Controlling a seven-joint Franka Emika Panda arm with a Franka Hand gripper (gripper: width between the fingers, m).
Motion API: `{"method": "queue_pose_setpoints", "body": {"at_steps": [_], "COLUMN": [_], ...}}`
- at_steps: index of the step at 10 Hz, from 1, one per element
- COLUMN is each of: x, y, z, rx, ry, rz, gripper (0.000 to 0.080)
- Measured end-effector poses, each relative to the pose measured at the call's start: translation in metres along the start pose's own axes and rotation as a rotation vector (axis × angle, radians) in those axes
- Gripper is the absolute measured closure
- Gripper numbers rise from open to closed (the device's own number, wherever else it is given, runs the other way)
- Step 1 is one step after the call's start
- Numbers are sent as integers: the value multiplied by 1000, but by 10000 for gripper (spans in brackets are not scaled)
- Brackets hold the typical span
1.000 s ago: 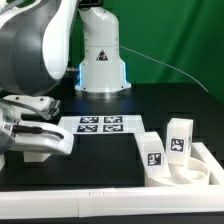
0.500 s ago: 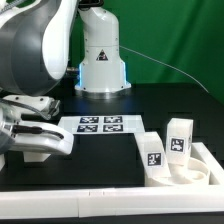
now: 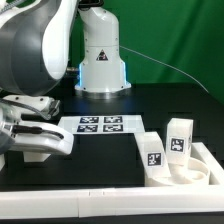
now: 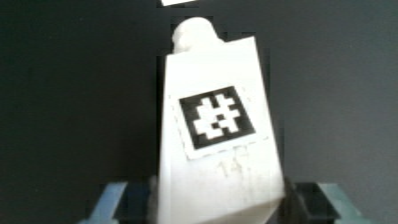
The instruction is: Assemble stool
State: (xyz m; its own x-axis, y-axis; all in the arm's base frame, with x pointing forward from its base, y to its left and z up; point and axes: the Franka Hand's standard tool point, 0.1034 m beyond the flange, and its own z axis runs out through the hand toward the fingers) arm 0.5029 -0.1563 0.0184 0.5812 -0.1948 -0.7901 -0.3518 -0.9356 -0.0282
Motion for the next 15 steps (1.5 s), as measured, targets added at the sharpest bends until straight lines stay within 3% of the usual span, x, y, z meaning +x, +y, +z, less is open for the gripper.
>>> {"method": "queue_pose_setpoints", "body": {"at_steps": [2,3,5,6,7,8,9,10,11,12,13,14,15], "x": [0,-9,-44,-48,-39,-28,-33,-34,-49,-69,-85,-91,-72], "y": [0,-8,-34,-31,-23,-27,-31,-39,-63,-95,-117,-126,-108], "z": [0,-9,-50,-59,-64,-73,-72,-77,-87,-106,-121,-133,-136], "rx": [0,8,48,49,37,33,38,50,62,116,151,167,160], "ry": [0,-9,11,26,68,183,227,295,347,429,493,529,605], "rz": [0,18,101,93,86,80,78,105,123,154,200,186,172], "gripper": [479,479,479,479,479,479,479,479,479,479,479,479,479]}}
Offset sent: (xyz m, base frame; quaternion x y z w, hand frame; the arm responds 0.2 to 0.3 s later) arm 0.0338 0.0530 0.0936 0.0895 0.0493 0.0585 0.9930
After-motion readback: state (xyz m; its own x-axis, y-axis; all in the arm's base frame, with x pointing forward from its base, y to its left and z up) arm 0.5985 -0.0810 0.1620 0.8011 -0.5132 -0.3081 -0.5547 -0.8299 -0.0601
